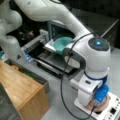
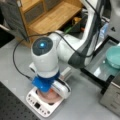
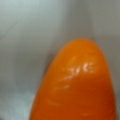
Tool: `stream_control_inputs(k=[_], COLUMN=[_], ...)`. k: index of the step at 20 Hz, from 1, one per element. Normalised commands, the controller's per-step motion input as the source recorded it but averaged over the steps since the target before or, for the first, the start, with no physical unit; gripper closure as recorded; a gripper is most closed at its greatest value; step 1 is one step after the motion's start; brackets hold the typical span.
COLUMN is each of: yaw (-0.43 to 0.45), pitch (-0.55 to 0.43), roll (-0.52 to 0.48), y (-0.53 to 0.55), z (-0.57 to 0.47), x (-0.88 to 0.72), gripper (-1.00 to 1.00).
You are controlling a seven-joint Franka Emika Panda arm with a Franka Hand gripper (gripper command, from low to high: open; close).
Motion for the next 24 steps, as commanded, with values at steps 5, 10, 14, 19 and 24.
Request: stream_control_inputs(k=[5, 10, 14, 19, 24], yaw=[-0.029, -0.034, -0.027, -0.023, -0.035], pitch=[-0.178, -0.192, -0.202, -0.192, -0.204], roll=[-0.013, 0.003, 0.020, 0.037, 0.058], y=[-0.12, -0.11, -0.10, -0.08, -0.03], z=[-0.22, -0.24, -0.21, -0.07, -0.05], x=[-0.36, -0.37, -0.41, -0.57, -0.59], gripper=[-1.00, -1.00, -1.00, -1.00, -1.00])
